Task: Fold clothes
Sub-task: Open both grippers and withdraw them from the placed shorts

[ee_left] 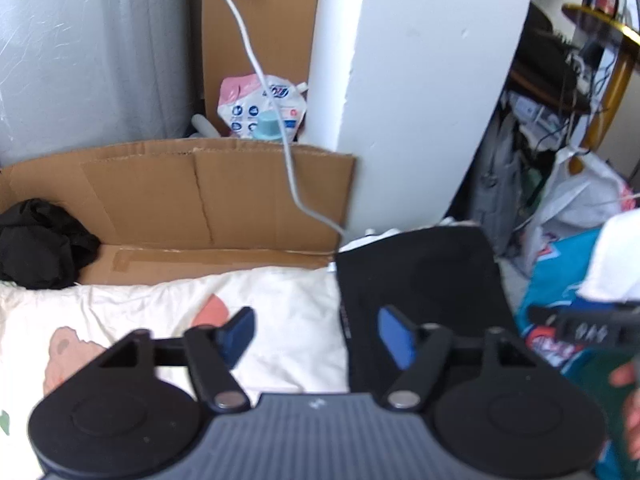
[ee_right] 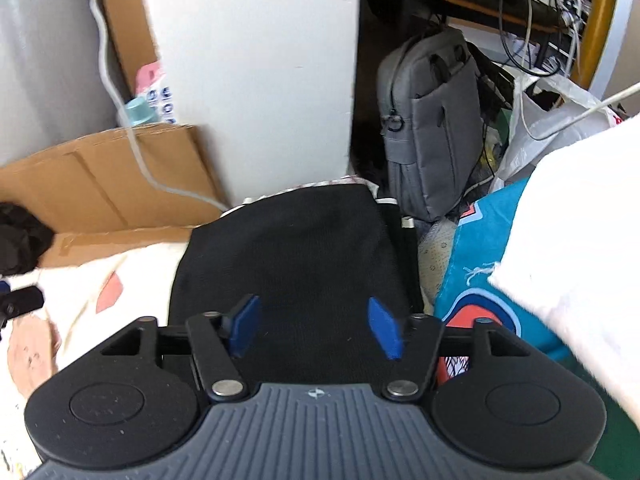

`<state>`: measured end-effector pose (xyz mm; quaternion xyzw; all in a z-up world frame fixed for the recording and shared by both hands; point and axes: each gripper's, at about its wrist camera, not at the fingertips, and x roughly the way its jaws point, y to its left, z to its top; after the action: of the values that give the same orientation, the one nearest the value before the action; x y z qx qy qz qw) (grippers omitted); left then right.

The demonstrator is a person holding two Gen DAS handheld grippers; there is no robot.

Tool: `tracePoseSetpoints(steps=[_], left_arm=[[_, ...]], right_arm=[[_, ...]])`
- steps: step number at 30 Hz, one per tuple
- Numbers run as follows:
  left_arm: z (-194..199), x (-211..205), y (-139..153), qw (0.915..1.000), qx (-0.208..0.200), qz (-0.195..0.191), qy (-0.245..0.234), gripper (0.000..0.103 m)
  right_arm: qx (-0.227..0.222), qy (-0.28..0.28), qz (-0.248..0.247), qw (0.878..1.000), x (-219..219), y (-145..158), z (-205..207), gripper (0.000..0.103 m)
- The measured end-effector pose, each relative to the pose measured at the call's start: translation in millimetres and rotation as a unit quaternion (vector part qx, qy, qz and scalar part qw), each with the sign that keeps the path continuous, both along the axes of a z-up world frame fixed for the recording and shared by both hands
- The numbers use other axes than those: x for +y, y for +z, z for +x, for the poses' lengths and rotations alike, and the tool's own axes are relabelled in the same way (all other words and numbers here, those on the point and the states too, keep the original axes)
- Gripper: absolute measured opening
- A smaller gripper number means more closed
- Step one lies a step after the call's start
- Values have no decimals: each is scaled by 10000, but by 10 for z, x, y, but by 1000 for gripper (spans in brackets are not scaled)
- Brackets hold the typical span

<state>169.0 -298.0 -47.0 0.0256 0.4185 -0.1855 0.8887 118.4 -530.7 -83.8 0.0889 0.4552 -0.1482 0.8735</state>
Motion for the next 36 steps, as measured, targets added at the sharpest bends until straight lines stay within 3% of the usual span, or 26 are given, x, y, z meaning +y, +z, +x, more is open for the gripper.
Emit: tracePoseSetpoints(steps=[8,11,13,17,21,30,33,36], left_arm=[[-163,125,46,9994,313,-168,23,103],[-223,152,72,9994,335,-113,15,103],[-310,193,97,9992,355,-199,-4,103],[-456,274,137,9986,473,-218,60,103],[-573,377,241,9995,278,66,153,103],[-924,770,588,9987,-101,137,483,103],[-1065,981,717,9959,-327,134,834,103],[-1145,1116,754,9938,-303,251,1037,103]], right_arm=[[178,74,84,9998,185,224,-215,103],[161,56,207,9996,213,296,-289,103],[206,192,-24,9996,312,346,-344,103],[235,248,-24,9994,442,438,-405,103],[12,316,-150,9994,575,675,-471,103],[-257,414,319,9983,900,1051,-800,103],[-314,544,255,9977,1073,1130,-911,103],[-322,702,166,9969,1230,1169,-995,103]])
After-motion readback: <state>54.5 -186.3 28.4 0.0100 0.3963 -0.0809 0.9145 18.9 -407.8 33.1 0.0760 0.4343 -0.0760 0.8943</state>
